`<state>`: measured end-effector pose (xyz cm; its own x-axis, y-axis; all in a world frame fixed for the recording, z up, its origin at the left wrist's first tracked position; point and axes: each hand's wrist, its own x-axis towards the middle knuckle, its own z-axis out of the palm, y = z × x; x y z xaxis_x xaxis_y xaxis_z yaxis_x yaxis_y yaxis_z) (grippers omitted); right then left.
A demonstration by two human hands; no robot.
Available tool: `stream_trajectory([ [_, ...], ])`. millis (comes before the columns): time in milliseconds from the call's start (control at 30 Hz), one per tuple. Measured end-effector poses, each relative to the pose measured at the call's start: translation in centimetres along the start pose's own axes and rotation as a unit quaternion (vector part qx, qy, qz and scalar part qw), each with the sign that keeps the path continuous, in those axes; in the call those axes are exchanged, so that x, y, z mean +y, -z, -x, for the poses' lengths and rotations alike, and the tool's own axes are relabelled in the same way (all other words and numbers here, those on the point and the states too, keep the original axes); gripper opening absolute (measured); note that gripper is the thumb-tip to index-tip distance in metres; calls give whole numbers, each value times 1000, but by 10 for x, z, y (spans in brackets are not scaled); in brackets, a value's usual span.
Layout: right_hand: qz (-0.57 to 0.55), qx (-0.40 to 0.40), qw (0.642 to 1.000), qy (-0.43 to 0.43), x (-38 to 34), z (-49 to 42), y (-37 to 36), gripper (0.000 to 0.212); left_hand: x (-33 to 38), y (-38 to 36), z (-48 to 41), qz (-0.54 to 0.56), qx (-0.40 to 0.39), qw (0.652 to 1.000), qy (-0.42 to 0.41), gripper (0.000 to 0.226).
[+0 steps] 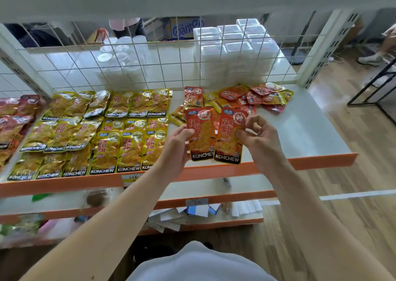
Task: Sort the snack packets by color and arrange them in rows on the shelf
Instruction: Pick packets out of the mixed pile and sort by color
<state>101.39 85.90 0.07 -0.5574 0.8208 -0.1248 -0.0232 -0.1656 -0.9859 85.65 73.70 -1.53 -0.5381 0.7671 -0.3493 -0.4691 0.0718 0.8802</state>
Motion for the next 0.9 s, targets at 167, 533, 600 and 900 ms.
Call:
stream_trajectory([
  [167, -98, -32, 991, -88, -3, -1, -13, 39, 4, 18, 16, 17, 28, 999, -27, 18],
  [533, -68, -109, 978, -162, 7, 11, -82, 17, 16, 88, 65, -19, 145, 987, -64, 27],
  [600, -63, -112, 980, -149, 8, 16, -96, 16, 20, 99, 72, -25, 160, 984, -68, 29],
  [900, -13, -142, 983, -112, 5, 49, -179, 16, 43, 172, 108, -31, 191, 978, -80, 29],
])
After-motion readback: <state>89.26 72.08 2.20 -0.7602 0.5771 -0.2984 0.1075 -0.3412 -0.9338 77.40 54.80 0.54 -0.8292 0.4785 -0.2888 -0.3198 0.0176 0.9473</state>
